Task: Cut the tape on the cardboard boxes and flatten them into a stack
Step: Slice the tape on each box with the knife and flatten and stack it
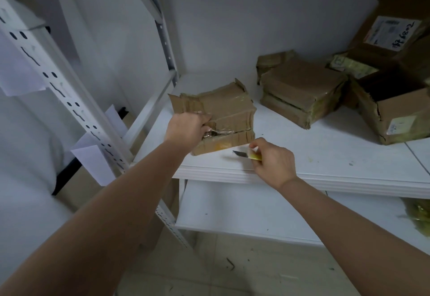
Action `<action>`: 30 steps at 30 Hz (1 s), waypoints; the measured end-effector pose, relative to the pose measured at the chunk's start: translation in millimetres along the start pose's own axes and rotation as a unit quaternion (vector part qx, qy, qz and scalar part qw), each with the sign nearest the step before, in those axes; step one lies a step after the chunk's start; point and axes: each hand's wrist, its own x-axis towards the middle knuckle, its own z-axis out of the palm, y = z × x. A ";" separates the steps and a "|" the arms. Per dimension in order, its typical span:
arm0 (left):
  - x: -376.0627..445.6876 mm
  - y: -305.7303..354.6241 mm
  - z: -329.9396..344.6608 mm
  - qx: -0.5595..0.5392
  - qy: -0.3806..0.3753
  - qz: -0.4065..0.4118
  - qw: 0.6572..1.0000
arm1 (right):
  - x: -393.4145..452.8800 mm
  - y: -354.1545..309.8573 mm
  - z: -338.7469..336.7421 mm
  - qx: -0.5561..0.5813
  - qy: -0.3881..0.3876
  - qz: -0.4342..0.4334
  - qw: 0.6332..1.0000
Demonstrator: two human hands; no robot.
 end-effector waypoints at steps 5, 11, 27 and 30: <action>1.4 -1.8 3.6 -0.025 0.004 0.000 1.000 | 16.5 -23.8 4.1 -0.034 -0.013 -0.137 0.990; 3.5 -10.0 5.4 -0.045 -0.007 0.020 0.999 | 24.9 -37.5 5.2 -0.113 -0.106 -0.078 0.985; 10.2 -3.7 0.5 -0.042 -0.011 -0.026 0.999 | 51.1 -51.8 -11.8 -0.111 -0.185 -0.048 0.975; 12.2 1.1 -1.2 -0.019 -0.014 -0.021 1.000 | 48.0 -47.2 -7.7 -0.108 -0.192 -0.056 0.974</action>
